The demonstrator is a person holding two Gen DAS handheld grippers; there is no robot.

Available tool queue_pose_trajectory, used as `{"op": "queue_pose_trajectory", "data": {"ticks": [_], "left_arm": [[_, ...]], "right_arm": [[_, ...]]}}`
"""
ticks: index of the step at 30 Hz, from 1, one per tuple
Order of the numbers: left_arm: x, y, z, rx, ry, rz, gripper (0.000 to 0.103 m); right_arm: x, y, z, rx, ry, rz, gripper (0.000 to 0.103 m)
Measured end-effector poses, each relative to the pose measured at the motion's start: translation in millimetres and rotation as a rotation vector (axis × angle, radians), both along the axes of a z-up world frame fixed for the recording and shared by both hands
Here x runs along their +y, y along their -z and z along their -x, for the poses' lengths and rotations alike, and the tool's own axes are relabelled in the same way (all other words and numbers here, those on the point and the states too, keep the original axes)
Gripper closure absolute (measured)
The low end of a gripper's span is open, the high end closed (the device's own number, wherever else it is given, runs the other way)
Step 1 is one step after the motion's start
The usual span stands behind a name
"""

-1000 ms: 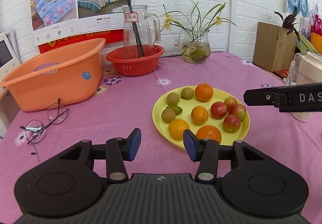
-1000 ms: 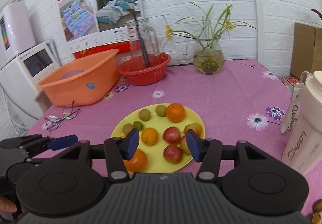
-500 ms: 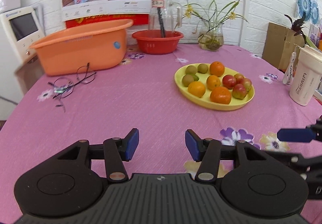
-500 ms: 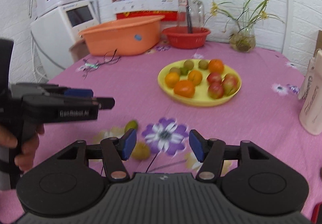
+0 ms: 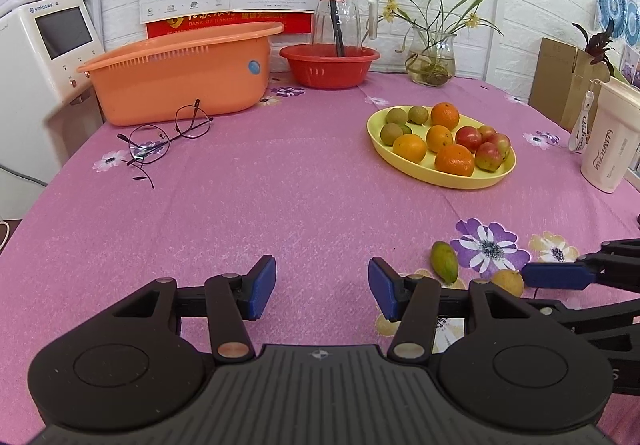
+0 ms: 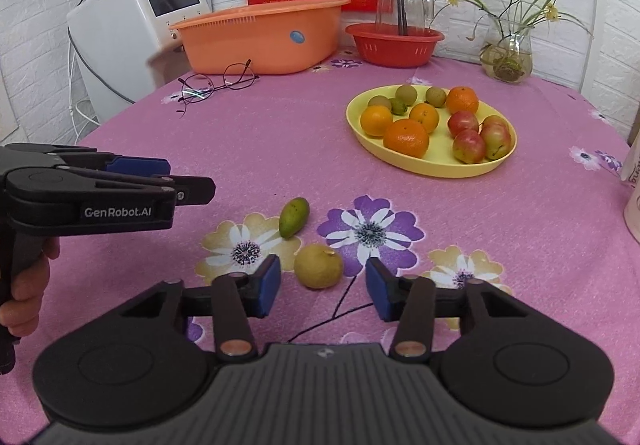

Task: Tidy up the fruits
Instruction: 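Withdraw both tools from the plate back toward the remaining fruits, then close left tool on the last green lime while right tool closes on a brown pear, then carry the lime with left tool while right tool carries the pear to the plate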

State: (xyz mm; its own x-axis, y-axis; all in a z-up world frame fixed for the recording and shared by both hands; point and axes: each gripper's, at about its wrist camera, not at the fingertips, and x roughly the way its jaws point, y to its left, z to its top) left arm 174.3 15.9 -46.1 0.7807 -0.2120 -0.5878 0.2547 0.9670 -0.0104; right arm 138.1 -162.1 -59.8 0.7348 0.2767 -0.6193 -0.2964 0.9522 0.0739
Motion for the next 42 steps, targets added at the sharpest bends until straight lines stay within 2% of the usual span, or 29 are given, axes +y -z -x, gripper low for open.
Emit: {"op": "queue_pose_trajectory", "data": {"ticks": [4,12,19,25,27,31,42], "left_arm": [[-6,1,-1,0.008,0.022,0.002,0.054],[-39,3,-2,0.024,0.112,-0.019,0.050],[-66,6,-5,0.034,0.164,-0.032,0.052],[-75,10,-13,0.061,0.165,-0.035,0.075],[-76,11,-14,0.062,0.163,-0.034,0.087],[-75,9,-13,0.072,0.165,-0.025,0.087],[-78,-18,-6,-0.001,0.179,-0.026,0.087]], "right_arm": [[-2,1,-1,0.005,-0.005,-0.009,0.026],[-35,-7,-1,-0.038,0.132,-0.041,0.026],[-53,-11,2,-0.052,0.176,-0.058,0.026],[-58,-12,3,-0.059,0.175,-0.073,0.026],[-60,-12,3,-0.059,0.172,-0.078,0.026],[-60,-12,3,-0.060,0.172,-0.079,0.026],[-62,-26,5,-0.092,0.176,-0.083,0.026]]}}
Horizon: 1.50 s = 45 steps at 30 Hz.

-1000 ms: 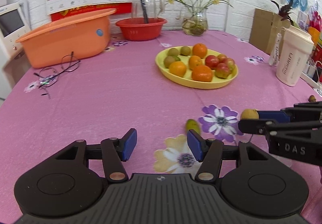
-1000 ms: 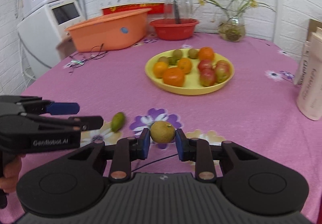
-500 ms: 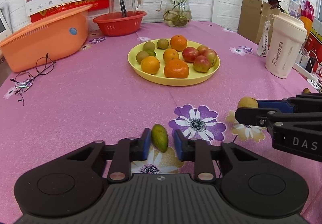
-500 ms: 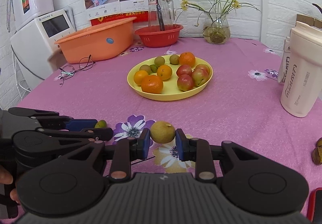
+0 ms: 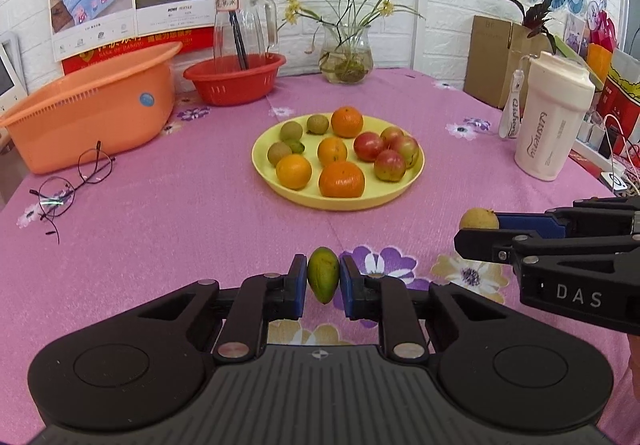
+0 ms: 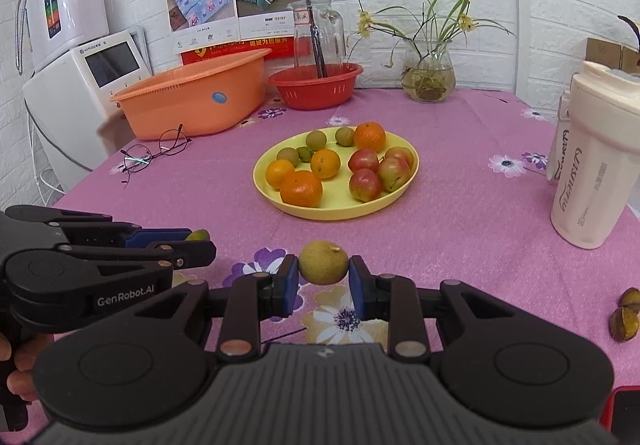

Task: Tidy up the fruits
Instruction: 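Carry the lime with left tool while right tool carries the pear to the plate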

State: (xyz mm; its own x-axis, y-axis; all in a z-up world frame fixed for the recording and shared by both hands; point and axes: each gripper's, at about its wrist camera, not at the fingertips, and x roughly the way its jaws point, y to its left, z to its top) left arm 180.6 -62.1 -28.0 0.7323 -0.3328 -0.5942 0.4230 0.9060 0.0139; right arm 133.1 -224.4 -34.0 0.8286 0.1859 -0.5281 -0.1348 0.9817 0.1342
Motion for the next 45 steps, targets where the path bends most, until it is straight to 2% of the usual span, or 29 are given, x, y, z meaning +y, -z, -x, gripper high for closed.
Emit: {"op": "queue_pose_trajectory", "data": {"ticks": [8,16,24,36,45], "left_arm": [[-4,-16,-2,-0.034,0.002,0.002,0.087],[-10,-21,-11,-0.057,0.000,0.001,0.087],[-21,-26,-45,-0.064,-0.024,0.007,0.087],[-40,-35,-91,-0.098,-0.023,0.018,0.087],[-51,-28,-114,-0.063,-0.023,0.018,0.087]], "right_arm": [[-4,-16,-7,-0.031,0.012,0.007,0.026],[-11,-23,-33,-0.034,0.036,0.008,0.026],[-28,-28,-66,-0.036,0.068,-0.041,0.026],[-31,-28,-99,-0.038,0.082,-0.023,0.026],[-39,-27,-121,-0.028,0.099,-0.056,0.026]]}}
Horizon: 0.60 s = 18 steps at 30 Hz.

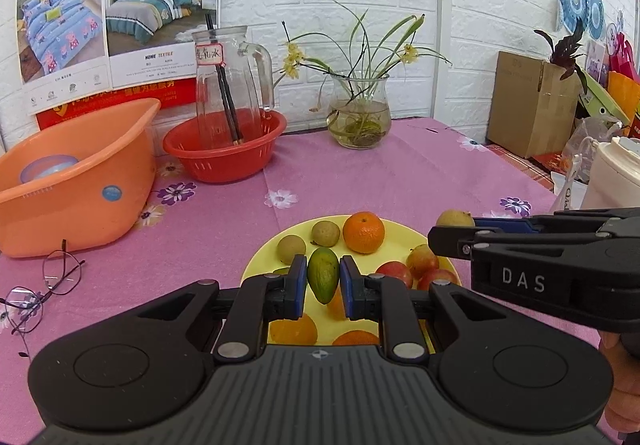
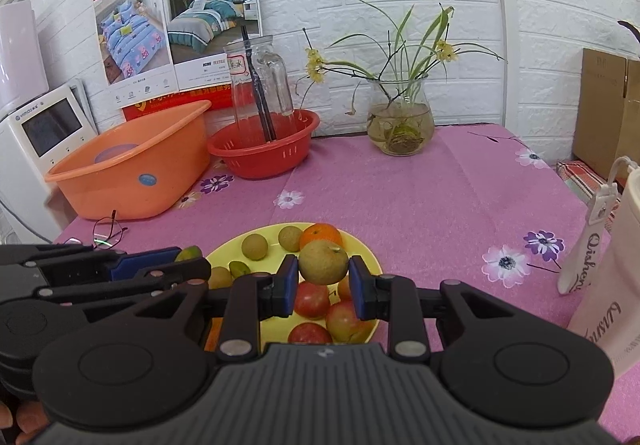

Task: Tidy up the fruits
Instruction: 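Carry the lime with left tool while right tool carries the pear to the plate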

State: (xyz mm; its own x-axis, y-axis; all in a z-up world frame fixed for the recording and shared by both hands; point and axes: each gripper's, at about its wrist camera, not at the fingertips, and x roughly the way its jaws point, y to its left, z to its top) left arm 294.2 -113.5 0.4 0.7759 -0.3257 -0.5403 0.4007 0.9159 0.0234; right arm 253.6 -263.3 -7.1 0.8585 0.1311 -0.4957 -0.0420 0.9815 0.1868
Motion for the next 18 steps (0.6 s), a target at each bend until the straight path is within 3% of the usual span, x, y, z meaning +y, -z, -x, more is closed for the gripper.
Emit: {"op": "queue_pose_trajectory", "data": {"ticks": [18], "left_arm": [[-12,12,-33,0.034,-0.007,-0.012,0.087]], "right_arm": [[-10,10,-30,0.050,-0.017,-0.079,0.026]]}}
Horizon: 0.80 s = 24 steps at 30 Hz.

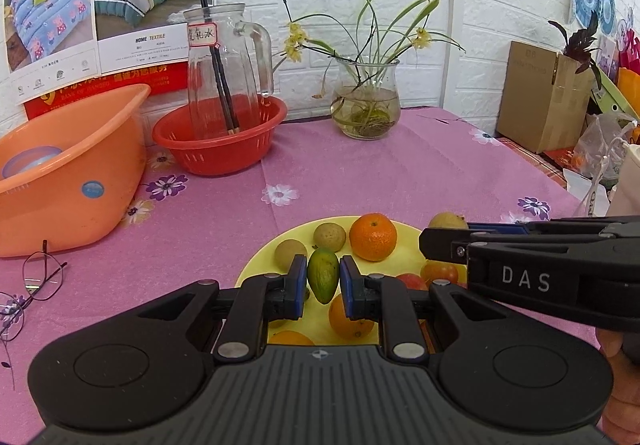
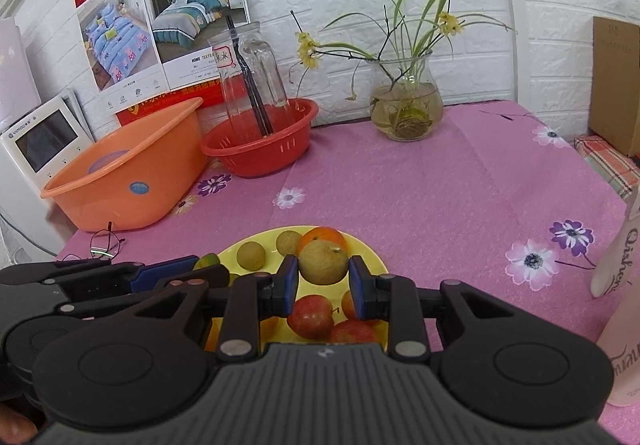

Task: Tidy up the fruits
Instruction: 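Carry the lime with left tool while right tool carries the pear to the plate, then open left tool over the plate while right tool releases the brown pear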

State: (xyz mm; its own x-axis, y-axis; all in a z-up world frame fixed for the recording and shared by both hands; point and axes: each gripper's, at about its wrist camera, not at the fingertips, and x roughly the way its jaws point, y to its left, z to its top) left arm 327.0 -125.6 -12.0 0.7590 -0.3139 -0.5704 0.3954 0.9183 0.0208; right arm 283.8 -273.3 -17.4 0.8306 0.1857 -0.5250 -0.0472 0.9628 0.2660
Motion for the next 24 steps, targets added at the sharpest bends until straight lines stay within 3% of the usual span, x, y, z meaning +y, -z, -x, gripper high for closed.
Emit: {"op": "queue_pose_trajectory", "data": {"ticks": [13,24], "left_arm": [[-9,9,-21,0.055,0.010,0.024,0.087],[-14,19,-33,0.080,0.015,0.010,0.087]], "right_arm": [[-16,9,-14,0.055,0.018,-0.078,0.026],[-17,11,-19,0.063,0.024,-0.067,0.026]]}}
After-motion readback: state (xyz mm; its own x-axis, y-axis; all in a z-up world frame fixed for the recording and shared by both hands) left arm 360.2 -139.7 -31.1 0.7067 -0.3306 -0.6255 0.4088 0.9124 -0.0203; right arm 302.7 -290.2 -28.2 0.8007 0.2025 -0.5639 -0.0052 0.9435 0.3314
